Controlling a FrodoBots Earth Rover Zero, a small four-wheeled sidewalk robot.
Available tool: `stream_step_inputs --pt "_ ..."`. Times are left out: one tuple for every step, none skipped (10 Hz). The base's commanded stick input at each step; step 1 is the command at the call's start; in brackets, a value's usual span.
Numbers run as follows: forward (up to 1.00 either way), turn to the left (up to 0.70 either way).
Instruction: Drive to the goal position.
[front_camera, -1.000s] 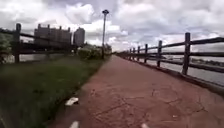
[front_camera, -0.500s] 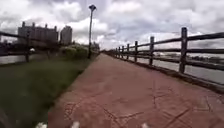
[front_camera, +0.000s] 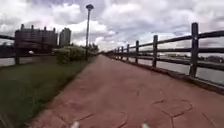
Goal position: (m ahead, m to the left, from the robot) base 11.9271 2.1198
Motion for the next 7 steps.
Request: stream_step_inputs --pt "1.0 0.0" --pt "1.0 0.0" --pt "1.0 0.0" --pt "1.0 0.0" --pt "1.0 0.0" --pt "1.0 0.0" --pt "1.0 0.0"
